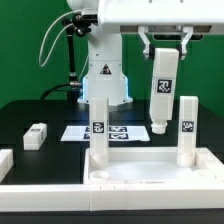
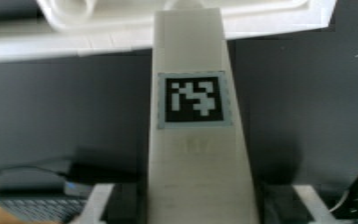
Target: Assemble desk
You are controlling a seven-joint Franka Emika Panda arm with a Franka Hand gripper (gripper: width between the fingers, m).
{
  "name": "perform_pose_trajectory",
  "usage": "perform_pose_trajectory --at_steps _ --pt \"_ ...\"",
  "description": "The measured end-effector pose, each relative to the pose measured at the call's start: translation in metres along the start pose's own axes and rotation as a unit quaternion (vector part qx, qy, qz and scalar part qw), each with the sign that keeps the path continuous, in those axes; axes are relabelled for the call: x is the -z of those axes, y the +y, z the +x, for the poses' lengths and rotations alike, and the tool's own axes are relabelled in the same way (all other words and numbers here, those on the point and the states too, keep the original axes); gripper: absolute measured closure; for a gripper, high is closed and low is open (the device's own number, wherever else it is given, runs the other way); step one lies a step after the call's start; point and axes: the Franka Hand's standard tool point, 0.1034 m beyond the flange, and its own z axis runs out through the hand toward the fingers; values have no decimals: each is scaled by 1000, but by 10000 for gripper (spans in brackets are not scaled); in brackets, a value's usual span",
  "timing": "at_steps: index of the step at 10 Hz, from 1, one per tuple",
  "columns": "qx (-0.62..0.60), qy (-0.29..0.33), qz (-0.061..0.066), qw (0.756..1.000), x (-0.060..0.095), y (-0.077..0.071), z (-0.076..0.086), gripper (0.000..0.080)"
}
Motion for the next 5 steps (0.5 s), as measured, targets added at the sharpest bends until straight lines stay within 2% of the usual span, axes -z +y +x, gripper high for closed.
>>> perform_pose_trajectory --at_steps 1,2,5 --pt "33 0 7 999 2 -1 3 512" --pt "14 -3 11 1000 0 -3 0 512" --pt "17 -5 13 1000 -1 -6 -1 512"
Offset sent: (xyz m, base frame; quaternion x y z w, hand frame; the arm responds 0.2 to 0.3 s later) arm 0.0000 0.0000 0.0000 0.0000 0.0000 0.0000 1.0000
